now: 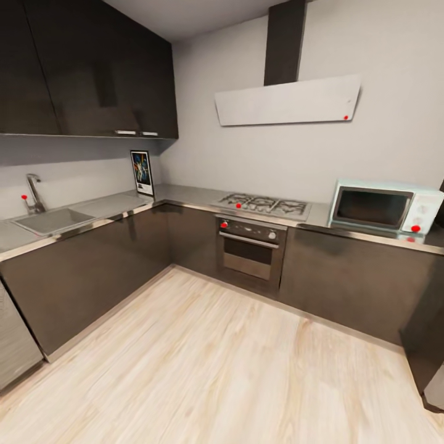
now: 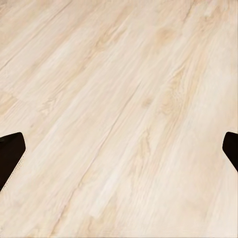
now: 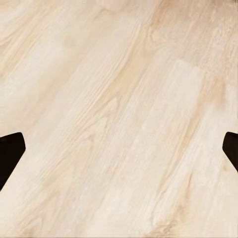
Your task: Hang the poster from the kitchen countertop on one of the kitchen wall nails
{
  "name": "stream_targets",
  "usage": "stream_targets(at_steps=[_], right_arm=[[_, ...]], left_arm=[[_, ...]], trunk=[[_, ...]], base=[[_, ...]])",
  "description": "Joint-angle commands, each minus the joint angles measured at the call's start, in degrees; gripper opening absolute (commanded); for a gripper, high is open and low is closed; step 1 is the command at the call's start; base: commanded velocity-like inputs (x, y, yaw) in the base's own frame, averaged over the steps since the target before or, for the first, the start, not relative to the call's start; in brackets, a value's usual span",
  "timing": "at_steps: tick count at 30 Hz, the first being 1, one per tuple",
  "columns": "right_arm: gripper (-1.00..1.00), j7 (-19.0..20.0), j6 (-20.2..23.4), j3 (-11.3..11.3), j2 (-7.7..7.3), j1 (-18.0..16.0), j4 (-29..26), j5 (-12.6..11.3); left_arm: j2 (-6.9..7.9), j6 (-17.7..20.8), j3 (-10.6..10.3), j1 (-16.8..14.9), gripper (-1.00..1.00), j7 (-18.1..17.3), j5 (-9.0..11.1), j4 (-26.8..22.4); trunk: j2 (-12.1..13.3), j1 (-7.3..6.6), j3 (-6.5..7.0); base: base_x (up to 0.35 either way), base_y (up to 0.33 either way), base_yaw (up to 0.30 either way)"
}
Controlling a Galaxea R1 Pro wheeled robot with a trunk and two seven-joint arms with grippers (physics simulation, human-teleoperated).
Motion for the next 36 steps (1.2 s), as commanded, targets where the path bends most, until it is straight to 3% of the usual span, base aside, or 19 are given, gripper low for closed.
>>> stream_targets(at_steps=[1, 22, 36], right_arm=[[1.0, 0.0, -0.2, 0.0, -0.01, 0.0, 0.1, 0.1], [1.0, 0.0, -0.2, 0.0, -0.01, 0.0, 0.0, 0.0], [1.0, 0.0, -0.2, 0.1, -0.02, 0.0, 0.1, 0.1]], left_arm=[[-0.01, -0.1, 0.0, 0.0, 1.0, 0.0, 0.0, -0.1], [-0.01, -0.1, 0.0, 0.0, 1.0, 0.0, 0.0, -0.1], [-0.01, -0.2, 0.0, 0.0, 1.0, 0.0, 0.0, -0.1]], trunk=[[0.0, 0.04, -0.05], [0.0, 0.04, -0.05], [0.0, 0.04, -0.05]], base=[[0.335, 0.0, 0.266], [0.335, 0.0, 0.282], [0.335, 0.0, 0.042]])
